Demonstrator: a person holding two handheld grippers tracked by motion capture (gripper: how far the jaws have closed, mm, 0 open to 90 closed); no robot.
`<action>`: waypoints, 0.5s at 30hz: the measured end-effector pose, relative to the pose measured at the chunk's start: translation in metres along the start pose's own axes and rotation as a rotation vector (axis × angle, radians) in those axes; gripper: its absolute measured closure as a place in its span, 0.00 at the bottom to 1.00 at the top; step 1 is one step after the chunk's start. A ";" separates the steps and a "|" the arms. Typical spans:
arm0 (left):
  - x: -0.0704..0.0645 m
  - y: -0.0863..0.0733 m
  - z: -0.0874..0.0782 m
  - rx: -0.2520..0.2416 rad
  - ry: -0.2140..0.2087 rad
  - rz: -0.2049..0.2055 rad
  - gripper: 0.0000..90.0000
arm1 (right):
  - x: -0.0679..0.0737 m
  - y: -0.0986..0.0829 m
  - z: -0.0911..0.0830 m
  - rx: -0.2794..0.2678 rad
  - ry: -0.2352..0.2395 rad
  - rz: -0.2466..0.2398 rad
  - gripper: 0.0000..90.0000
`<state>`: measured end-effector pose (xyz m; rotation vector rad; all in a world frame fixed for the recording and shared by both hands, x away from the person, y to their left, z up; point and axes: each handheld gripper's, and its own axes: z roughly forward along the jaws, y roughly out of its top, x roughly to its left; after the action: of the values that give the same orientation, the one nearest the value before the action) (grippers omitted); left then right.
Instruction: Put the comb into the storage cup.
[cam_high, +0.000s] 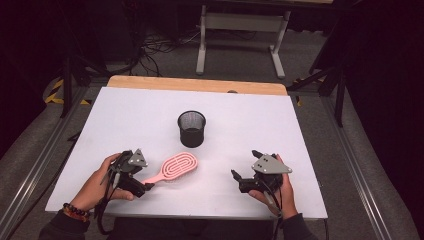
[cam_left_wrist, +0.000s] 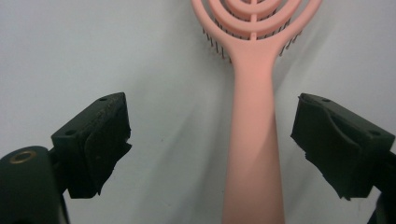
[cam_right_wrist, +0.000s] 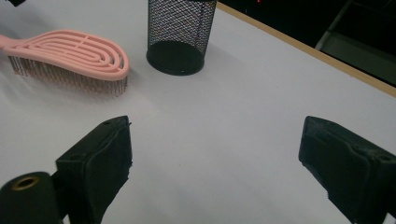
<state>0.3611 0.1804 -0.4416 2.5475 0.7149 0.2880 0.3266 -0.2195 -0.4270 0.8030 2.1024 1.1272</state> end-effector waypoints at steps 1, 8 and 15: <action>0.000 0.002 0.003 0.021 -0.003 -0.009 0.14 | 0.000 0.000 0.000 0.000 0.000 0.000 0.11; 0.003 0.014 0.014 0.046 -0.094 0.015 0.17 | -0.001 0.000 0.001 0.004 -0.003 0.006 0.11; 0.001 0.026 0.024 0.082 -0.125 0.041 0.24 | -0.001 0.000 0.001 -0.003 -0.004 0.009 0.11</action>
<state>0.3807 0.1515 -0.4492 2.6330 0.6396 0.1136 0.3277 -0.2199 -0.4271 0.8129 2.0948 1.1324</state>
